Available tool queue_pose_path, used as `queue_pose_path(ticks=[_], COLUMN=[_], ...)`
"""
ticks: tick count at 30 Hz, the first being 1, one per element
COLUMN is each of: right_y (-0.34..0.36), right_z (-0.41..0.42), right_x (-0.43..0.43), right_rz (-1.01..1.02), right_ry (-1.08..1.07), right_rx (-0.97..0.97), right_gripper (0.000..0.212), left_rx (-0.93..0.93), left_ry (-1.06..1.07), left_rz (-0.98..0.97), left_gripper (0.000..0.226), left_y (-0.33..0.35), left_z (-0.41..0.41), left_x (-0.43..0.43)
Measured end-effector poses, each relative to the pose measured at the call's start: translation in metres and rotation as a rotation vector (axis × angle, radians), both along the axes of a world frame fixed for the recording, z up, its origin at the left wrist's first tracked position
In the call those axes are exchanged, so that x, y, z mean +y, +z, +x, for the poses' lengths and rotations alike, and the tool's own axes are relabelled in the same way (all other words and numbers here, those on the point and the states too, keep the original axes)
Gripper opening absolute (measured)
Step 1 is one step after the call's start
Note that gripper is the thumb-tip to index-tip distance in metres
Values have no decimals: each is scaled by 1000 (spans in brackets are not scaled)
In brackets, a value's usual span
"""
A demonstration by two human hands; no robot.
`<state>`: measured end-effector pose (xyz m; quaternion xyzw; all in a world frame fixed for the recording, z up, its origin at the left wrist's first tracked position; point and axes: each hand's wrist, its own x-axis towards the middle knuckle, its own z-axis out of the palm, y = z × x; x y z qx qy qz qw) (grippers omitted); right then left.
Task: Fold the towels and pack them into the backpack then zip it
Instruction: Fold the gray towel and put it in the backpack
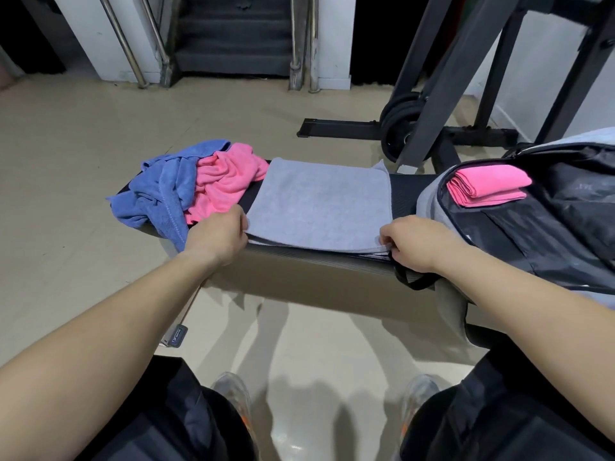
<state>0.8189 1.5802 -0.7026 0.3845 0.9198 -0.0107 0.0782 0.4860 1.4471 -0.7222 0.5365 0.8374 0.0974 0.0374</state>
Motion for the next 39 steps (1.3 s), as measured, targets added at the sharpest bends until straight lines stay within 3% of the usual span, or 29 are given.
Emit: queue_pose_path(ticks=[3, 8, 14, 19, 22, 25, 27, 31, 39], right_y=[4, 7, 14, 21, 27, 22, 9, -27, -44], right_z=[0, -5, -18, -19, -35, -64, -82, -98, -71], right_x=[-3, -7, -2, 7, 14, 22, 26, 28, -2], right_rz=[15, 69, -41, -111, -82, -73, -115, -164, -154], right_ry=[8, -43, -98, -108, -137, -137, -121, -96, -26], right_rx=[-8, 41, -2, -69, -20, 201, 297, 135, 54], right_gripper=[7, 44, 31, 23, 29, 26, 38, 69, 72], left_rx=[26, 32, 152, 274, 166, 48, 32, -15, -22], left_ry=[-37, -25, 37, 55, -23, -155, -216, -172, -199], left_rz=[-85, -156, -179, -153, -48, -60, -97, -222, -209], left_gripper=[11, 10, 28, 24, 33, 50, 61, 73, 75], left_y=[-2, 6, 22, 27, 22, 12, 4, -19, -31], left_z=[-1, 1, 18, 30, 30, 32, 34, 30, 45], left_x=[-3, -3, 14, 40, 64, 86, 93, 90, 48])
